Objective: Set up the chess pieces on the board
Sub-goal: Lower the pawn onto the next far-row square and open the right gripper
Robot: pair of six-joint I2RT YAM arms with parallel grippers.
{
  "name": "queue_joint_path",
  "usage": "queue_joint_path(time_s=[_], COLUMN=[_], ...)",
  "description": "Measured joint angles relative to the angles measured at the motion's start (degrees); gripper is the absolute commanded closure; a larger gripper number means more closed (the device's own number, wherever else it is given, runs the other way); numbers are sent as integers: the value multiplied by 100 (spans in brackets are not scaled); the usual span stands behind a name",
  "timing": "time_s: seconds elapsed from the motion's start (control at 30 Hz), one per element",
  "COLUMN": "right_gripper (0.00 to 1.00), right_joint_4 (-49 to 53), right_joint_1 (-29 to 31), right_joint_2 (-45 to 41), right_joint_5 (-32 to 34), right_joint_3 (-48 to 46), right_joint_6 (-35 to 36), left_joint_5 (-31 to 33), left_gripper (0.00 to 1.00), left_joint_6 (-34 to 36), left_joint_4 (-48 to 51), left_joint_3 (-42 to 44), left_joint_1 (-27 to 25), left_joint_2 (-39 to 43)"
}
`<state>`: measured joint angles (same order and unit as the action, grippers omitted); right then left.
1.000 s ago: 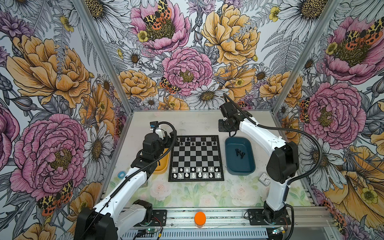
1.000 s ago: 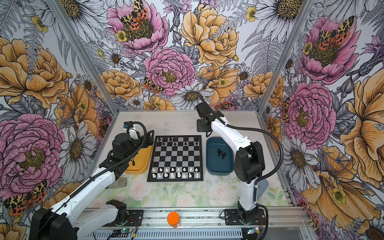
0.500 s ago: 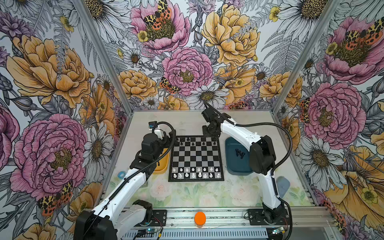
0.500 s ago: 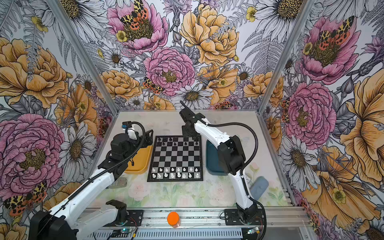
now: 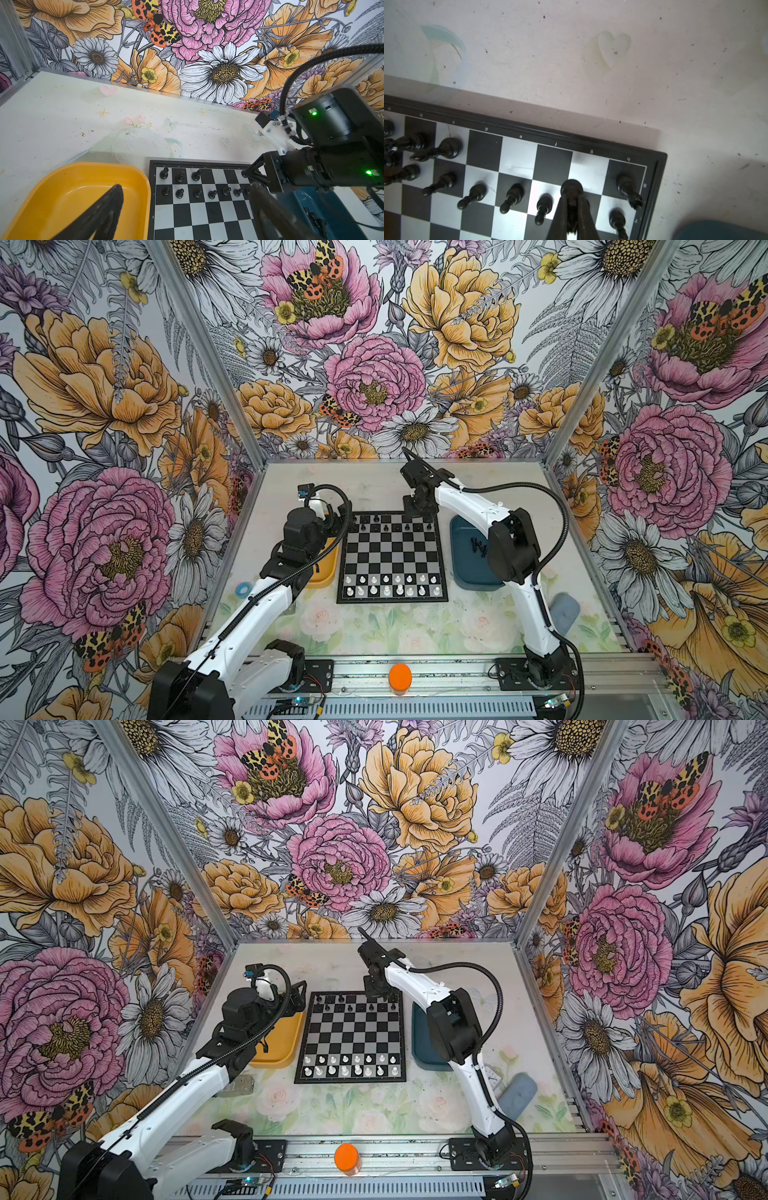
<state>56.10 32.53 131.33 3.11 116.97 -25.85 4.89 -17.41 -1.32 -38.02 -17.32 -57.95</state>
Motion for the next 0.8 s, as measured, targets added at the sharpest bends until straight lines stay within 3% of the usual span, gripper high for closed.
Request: queue_joint_path(time_s=[0.8], right_gripper=[100], right_joint_4=[94], right_joint_1=[-149], right_joint_2=[232], right_joint_5=[20], right_joint_3=[66], right_joint_6=[26], left_joint_5=[0], left_gripper=[4], left_joint_6=[0], left_joint_4=[2], left_joint_3=[0], left_joint_1=[0], left_joint_2=[0])
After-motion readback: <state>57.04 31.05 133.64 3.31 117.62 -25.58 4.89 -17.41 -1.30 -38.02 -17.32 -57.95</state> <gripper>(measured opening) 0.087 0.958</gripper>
